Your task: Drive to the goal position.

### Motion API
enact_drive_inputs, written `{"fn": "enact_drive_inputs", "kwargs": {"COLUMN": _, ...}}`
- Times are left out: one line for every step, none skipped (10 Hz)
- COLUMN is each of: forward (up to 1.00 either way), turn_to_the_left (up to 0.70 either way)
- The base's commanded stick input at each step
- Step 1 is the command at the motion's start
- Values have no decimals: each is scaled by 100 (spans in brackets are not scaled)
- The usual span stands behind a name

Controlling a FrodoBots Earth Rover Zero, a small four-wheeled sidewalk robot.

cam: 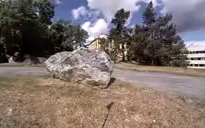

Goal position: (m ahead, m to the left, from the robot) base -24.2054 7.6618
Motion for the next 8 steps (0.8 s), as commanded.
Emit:
{"fn": "enact_drive_inputs", "kwargs": {"forward": 0, "turn_to_the_left": -85}}
{"fn": "enact_drive_inputs", "kwargs": {"forward": 0, "turn_to_the_left": -85}}
{"fn": "enact_drive_inputs", "kwargs": {"forward": 0, "turn_to_the_left": -85}}
{"fn": "enact_drive_inputs", "kwargs": {"forward": 0, "turn_to_the_left": -85}}
{"fn": "enact_drive_inputs", "kwargs": {"forward": 0, "turn_to_the_left": -85}}
{"fn": "enact_drive_inputs", "kwargs": {"forward": 0, "turn_to_the_left": -85}}
{"fn": "enact_drive_inputs", "kwargs": {"forward": 0, "turn_to_the_left": -85}}
{"fn": "enact_drive_inputs", "kwargs": {"forward": 0, "turn_to_the_left": -85}}
